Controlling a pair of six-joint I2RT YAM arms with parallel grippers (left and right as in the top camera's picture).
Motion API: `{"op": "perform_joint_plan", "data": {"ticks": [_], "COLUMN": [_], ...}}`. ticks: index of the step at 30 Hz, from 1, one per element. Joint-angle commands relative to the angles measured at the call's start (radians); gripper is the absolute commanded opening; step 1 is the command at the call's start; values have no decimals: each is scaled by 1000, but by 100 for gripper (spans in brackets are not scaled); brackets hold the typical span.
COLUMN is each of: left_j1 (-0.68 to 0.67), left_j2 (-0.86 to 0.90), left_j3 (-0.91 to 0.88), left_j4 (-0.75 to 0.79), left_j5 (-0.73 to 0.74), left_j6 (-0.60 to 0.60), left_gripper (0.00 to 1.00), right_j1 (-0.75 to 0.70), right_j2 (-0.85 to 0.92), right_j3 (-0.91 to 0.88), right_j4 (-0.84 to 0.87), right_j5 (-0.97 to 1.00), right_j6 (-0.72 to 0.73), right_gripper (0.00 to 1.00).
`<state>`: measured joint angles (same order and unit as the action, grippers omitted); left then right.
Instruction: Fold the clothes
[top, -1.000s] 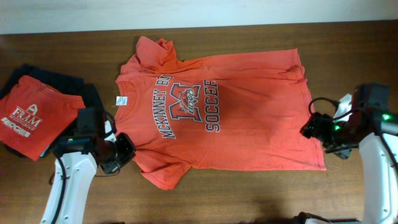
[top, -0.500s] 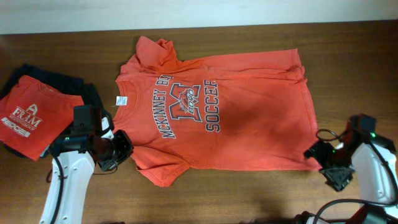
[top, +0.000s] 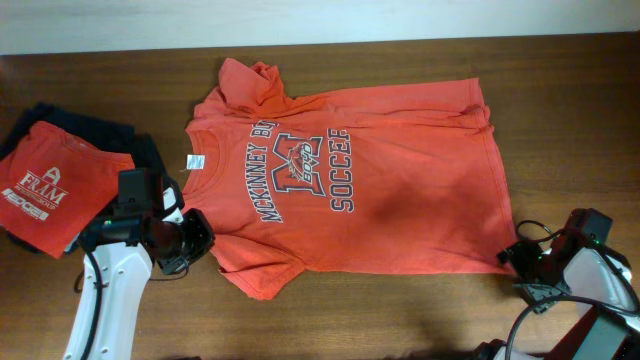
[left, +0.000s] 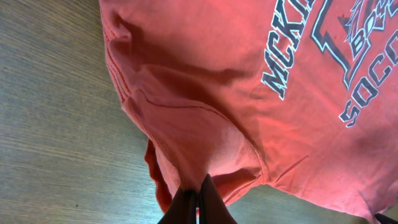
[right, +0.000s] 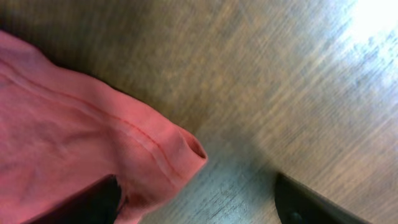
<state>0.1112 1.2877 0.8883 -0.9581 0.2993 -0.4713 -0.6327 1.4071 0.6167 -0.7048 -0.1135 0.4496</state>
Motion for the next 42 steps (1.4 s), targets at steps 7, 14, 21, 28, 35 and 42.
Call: {"op": "perform_joint_plan", "data": {"ticks": [7, 14, 21, 28, 35, 42], "left_j1": [5, 5, 5, 5, 5, 5], "left_j2": [-12, -13, -64, -116, -116, -116], "left_j3": [19, 19, 24, 51, 51, 51], "left_j4": [0, -29, -91, -91, -91, -91], "left_j5": [-7, -7, -8, -45, -45, -45], "left_j6": [17, 54, 54, 54, 55, 55], "left_gripper": [0, 1, 0, 1, 1, 0], "right_j1": [-4, -3, -3, -3, -3, -3], "right_j2": [35, -32, -232, -215, 24, 169], "right_j3": [-23, 48, 142, 147, 100, 100], "right_j4": [6, -116, -278, -274, -149, -65], "right_j5": [-63, -68, -71, -65, -37, -36], "right_j6": [-37, -105, -105, -104, -48, -47], "right_gripper": [24, 4, 4, 42, 52, 44]}}
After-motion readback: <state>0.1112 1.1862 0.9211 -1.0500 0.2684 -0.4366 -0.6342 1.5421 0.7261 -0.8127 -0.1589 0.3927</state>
